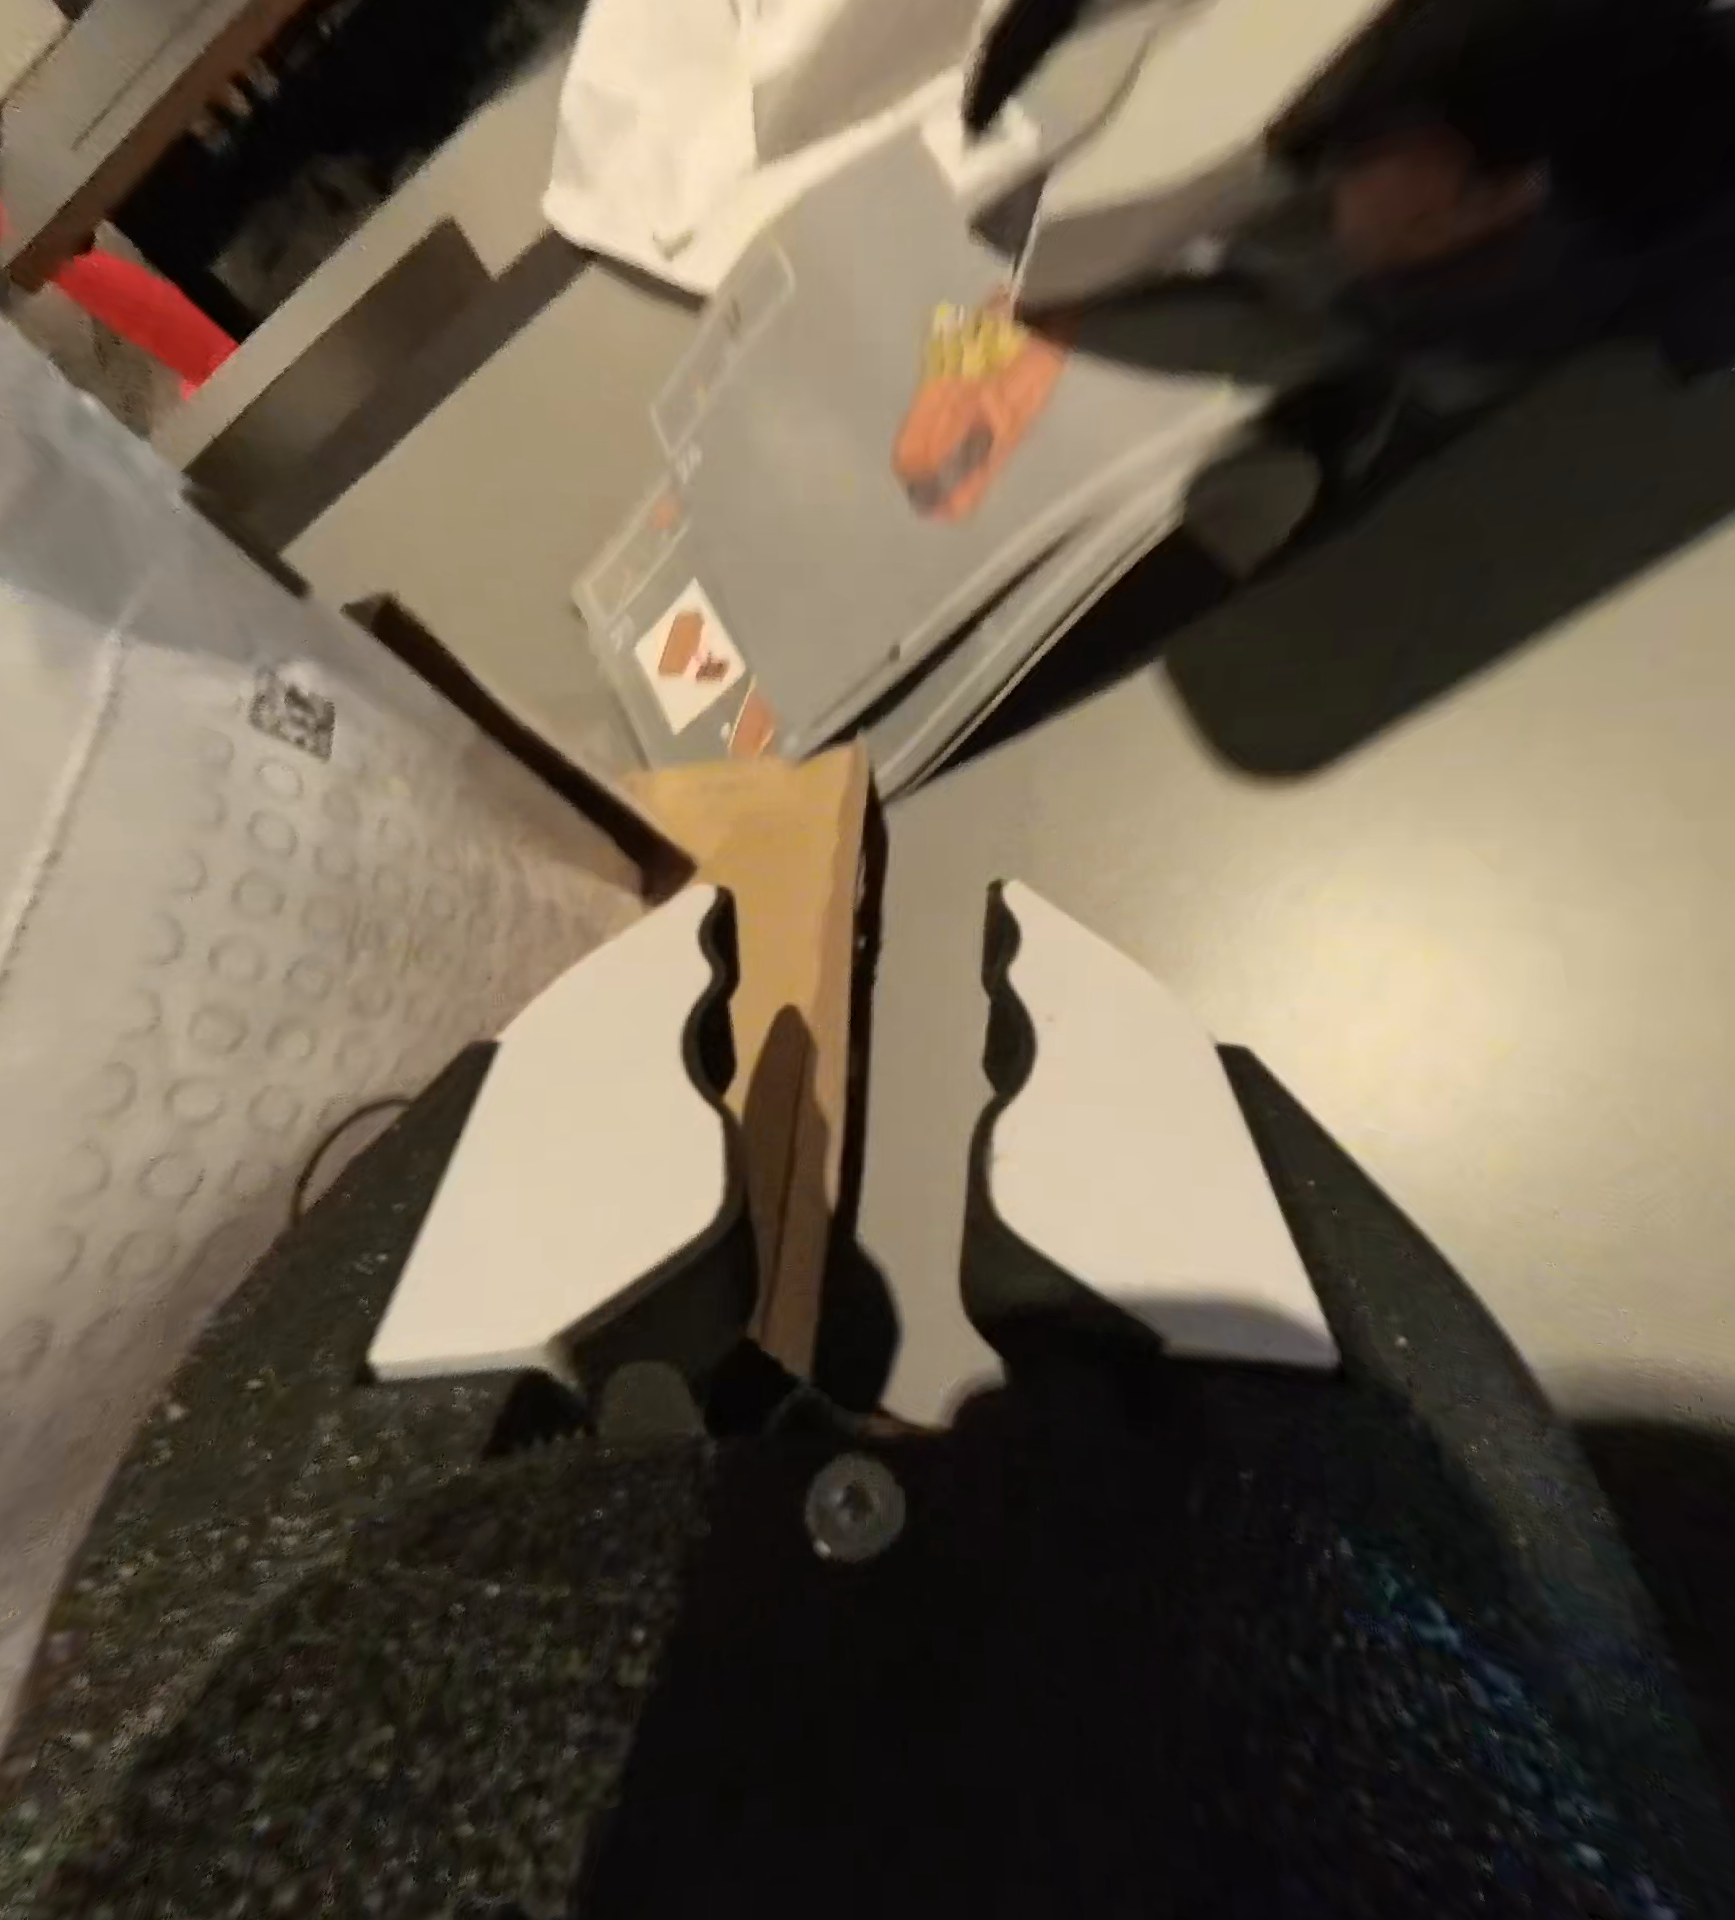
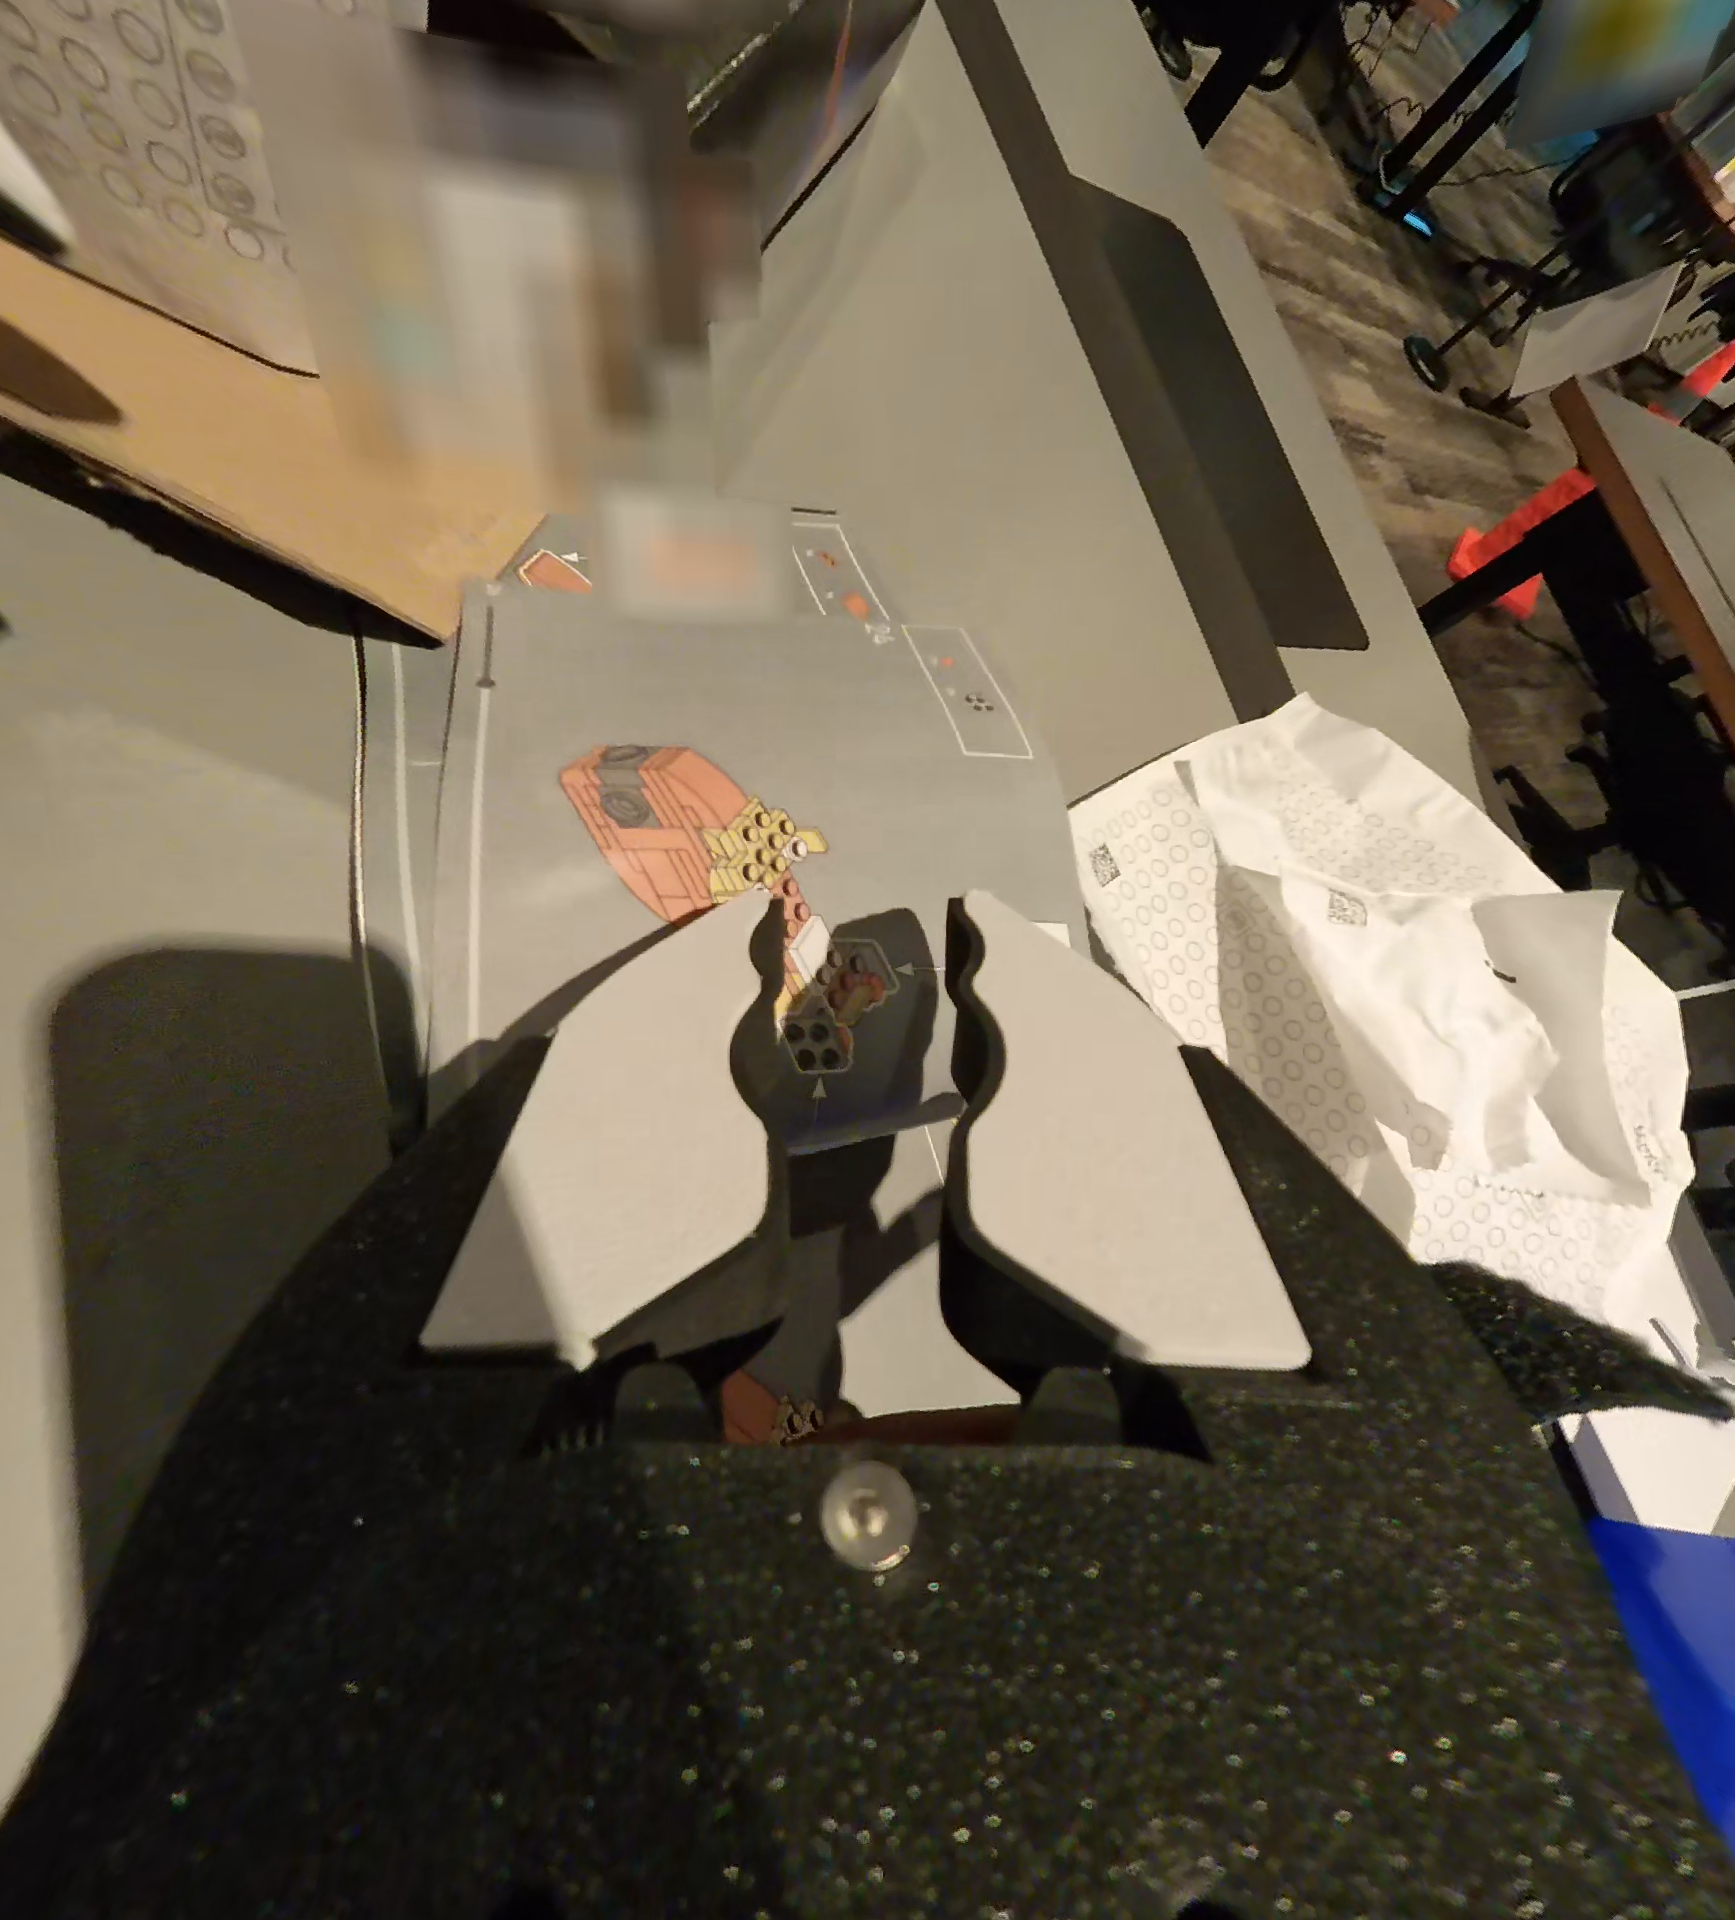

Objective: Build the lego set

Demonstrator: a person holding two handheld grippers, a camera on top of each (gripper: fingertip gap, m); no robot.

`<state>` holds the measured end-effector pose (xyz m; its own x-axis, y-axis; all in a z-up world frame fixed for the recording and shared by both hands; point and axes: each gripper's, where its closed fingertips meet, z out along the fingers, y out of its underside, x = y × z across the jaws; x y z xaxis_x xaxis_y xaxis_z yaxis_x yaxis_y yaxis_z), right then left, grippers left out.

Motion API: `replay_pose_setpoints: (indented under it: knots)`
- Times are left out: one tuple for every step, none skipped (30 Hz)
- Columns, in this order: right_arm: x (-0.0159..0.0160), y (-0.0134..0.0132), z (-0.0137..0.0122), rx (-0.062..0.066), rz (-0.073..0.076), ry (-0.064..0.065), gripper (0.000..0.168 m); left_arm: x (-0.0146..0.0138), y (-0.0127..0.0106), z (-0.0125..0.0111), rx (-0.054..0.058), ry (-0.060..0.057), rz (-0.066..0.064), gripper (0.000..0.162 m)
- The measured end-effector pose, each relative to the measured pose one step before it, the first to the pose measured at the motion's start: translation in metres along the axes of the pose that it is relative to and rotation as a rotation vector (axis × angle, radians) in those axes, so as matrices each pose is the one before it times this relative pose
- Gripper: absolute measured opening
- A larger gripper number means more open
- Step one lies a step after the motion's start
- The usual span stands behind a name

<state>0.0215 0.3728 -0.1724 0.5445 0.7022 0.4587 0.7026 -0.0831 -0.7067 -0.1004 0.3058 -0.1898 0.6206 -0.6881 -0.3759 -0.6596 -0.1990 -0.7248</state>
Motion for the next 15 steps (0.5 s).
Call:
replay_pose_setpoints:
  knots:
    - [-0.00025, -0.00031, 0.00001, -0.0001, -0.0023, 0.0005, 0.029, -0.00334, 0.00718, -0.00143, -0.0329, -0.0168, 0.0281, 0.044]
    - [-0.00006, -0.00018, -0.00001, -0.0001, -0.0021, 0.0007, 0.029, -0.00417, 0.00575, -0.00084, -0.0257, -0.0197, 0.0174, 0.044]
    - [-0.00011, -0.00019, -0.00017, 0.0, -0.0012, 0.0006, 0.029, -0.00362, 0.00477, 0.00006, -0.0222, -0.0143, 0.0142, 0.044]
    - [-0.00009, 0.00004, -0.00015, -0.0002, -0.0003, 0.0003, 0.029, -0.0027, 0.00477, 0.00116, -0.0244, -0.0071, 0.0132, 0.043]
    - [-0.00006, -0.00003, 0.00002, -0.0003, 0.0, -0.0001, 0.029, -0.00185, 0.00487, 0.00202, -0.0271, -0.0032, 0.0144, 0.042]
    - [-0.00014, 0.0, -0.00006, -0.0005, -0.0004, -0.0003, 0.029, -0.00093, 0.00456, 0.00233, -0.0274, 0.0001, 0.0158, 0.039]
    - [-0.00006, 0.00007, -0.0001, -0.0005, -0.0004, -0.0001, 0.029, 0.00009, 0.00358, 0.00233, -0.0245, 0.0039, 0.0157, 0.037]
    - [-0.00005, -0.00006, -0.00013, 0.0, -0.0002, -0.0003, 0.029, 0.00026, 0.00235, 0.00202, -0.0204, 0.0019, 0.0143, 0.034]
    - [-0.00023, -0.00007, -0.00019, 0.0001, -0.0005, -0.0013, 0.029, 0.00026, 0.00149, 0.00145, -0.0175, -0.0019, 0.0168, 0.029]
    - [-0.00018, 0.00005, -0.0001, -0.0004, -0.001, -0.0014, 0.03, 0.00032, 0.00166, 0.00116, -0.0196, -0.0047, 0.0215, 0.022]
    - [-0.00014, 0.00004, 0.00008, -0.0003, -0.0015, -0.0011, 0.03, 0.0006, 0.00137, 0.00081, -0.019, -0.0044, 0.0235, 0.016]
    - [-0.00018, 0.00012, 0.00003, -0.0004, -0.0015, -0.0018, 0.029, 0.00247, -0.00014, 0.00027, -0.008, 0.0096, 0.0208, 0.011]
    - [-0.00026, 0.00014, 0.00025, -0.0007, -0.0009, -0.0025, 0.029, 0.00254, 0.00034, 0.00075, -0.0111, 0.0115, 0.0136, 0.002]
    - [-0.00029, 0.00019, 0.00029, -0.0011, -0.0003, -0.003, 0.029, -0.00167, 0.00025, 0.00056, -0.0082, -0.0154, 0.0009, 0.001]
    - [-0.00023, 0.00014, 0.00031, -0.0007, -0.0005, -0.0026, 0.029, -0.0017, 0.00054, -0.00045, -0.0065, -0.0104, 0.0027, 0.001]
